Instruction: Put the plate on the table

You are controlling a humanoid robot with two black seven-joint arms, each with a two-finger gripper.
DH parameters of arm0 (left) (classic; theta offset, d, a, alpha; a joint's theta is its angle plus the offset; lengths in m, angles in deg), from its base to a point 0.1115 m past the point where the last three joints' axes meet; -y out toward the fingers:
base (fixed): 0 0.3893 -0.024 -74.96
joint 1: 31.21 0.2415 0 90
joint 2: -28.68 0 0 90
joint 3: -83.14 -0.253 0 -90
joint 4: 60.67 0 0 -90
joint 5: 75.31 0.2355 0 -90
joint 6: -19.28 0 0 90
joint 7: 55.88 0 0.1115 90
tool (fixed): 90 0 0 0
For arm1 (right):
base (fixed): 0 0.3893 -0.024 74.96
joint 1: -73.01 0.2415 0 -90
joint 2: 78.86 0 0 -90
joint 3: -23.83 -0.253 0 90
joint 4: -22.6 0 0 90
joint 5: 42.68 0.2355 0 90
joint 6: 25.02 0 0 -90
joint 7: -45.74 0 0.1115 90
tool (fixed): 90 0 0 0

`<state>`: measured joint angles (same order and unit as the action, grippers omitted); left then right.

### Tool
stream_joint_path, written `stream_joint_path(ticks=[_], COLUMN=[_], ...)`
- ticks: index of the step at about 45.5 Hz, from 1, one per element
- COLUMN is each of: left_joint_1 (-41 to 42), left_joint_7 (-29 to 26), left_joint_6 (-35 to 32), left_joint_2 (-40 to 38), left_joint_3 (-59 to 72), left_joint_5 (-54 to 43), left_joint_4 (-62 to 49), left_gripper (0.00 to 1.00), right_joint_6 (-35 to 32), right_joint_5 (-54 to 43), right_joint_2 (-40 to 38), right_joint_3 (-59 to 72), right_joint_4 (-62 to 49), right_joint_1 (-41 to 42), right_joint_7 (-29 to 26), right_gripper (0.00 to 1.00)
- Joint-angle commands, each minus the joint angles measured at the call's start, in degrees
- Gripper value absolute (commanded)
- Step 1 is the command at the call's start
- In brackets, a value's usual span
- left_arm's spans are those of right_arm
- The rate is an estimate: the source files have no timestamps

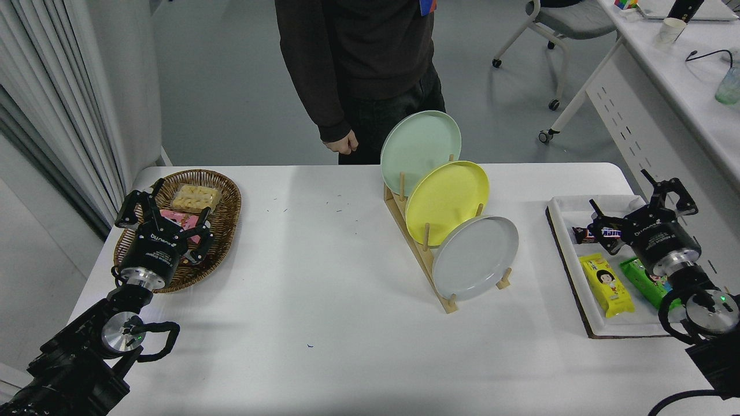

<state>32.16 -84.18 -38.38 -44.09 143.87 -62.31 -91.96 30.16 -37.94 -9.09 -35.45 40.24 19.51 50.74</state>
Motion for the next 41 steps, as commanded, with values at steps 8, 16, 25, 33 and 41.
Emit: stream_joint_path(ticks=[8, 16, 25, 33, 41], left_joint_1=[0.0, 0.0, 0.0, 0.0, 0.0], left_joint_7=[0.0, 0.0, 0.0, 0.0, 0.0], left_joint_6=[0.0, 0.0, 0.0, 0.0, 0.0], left_joint_2=[0.0, 0.0, 0.0, 0.0, 0.0], left_joint_3=[0.0, 0.0, 0.0, 0.0, 0.0], left_joint_5=[0.0, 0.0, 0.0, 0.0, 0.0], left_joint_4=[0.0, 0.0, 0.0, 0.0, 0.0], left_gripper=[0.98, 0.98, 0.98, 0.98, 0.98], right_joint_6=[0.2, 4.0, 12.3, 16.9, 16.4], right_joint_5=[0.0, -0.7, -0.7, 0.5, -1.3], right_joint_2=[-1.4, -5.0, -7.9, -15.5, -16.7], right_joint_3=[0.1, 1.8, 5.3, 15.7, 18.9], right_joint_4=[-0.4, 0.0, 2.7, 11.1, 12.3], right_joint_1=[1.3, 1.8, 6.1, 7.7, 8.7], right_joint_7=[-0.1, -0.3, -0.4, -0.5, -0.5], right_gripper=[0.99, 0.99, 0.99, 0.99, 0.99])
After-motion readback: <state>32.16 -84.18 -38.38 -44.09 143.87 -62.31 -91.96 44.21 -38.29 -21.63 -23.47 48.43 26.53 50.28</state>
